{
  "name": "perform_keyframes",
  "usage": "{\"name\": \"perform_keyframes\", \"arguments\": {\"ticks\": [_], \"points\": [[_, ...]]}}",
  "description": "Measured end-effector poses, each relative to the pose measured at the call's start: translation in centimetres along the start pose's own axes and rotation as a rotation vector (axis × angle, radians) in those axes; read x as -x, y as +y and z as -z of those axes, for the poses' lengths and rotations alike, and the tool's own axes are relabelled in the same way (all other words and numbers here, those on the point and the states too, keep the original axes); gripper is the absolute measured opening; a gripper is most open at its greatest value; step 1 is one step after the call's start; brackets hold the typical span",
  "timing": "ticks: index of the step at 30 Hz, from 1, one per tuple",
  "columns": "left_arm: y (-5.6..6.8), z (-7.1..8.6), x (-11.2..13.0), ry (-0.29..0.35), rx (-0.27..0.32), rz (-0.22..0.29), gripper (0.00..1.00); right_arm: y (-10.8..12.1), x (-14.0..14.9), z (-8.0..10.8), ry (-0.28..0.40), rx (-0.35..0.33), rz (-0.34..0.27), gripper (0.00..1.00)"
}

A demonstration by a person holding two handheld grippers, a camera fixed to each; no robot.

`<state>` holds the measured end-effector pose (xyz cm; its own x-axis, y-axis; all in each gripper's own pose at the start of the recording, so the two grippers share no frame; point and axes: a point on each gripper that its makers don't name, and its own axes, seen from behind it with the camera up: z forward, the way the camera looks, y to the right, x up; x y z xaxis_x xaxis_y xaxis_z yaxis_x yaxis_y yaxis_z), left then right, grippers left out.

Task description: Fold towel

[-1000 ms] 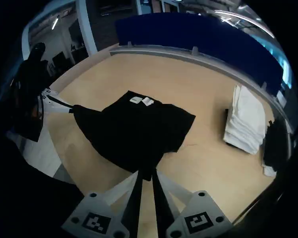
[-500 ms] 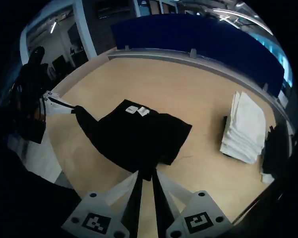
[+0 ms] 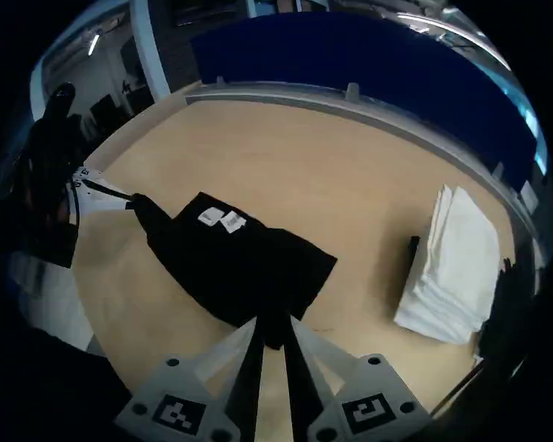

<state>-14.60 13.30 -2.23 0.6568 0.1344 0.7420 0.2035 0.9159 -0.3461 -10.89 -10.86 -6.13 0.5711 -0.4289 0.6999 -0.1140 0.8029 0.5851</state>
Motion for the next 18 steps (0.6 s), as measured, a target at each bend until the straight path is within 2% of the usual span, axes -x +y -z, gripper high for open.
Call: {"name": "perform_keyframes", "arguments": {"ticks": [9,15,18], "points": [[-1.6,-3.2,-0.9,-0.025,-0.013,-0.002,0.07,2.0,-0.7,-3.2,-0.029,0.011,-0.039,0.17],[-2.4,-4.8,-0.7,-0.056,-0.015,0.023,0.07,2.4,-0.4,-4.7,-0.055,0.016,-0.055,0.17],[-2.7,-5.5,-0.7,-0.063,-0.017,0.018,0.07,2.6,-0.3,-5.1,-0.064,0.022,-0.049,0.17]]}}
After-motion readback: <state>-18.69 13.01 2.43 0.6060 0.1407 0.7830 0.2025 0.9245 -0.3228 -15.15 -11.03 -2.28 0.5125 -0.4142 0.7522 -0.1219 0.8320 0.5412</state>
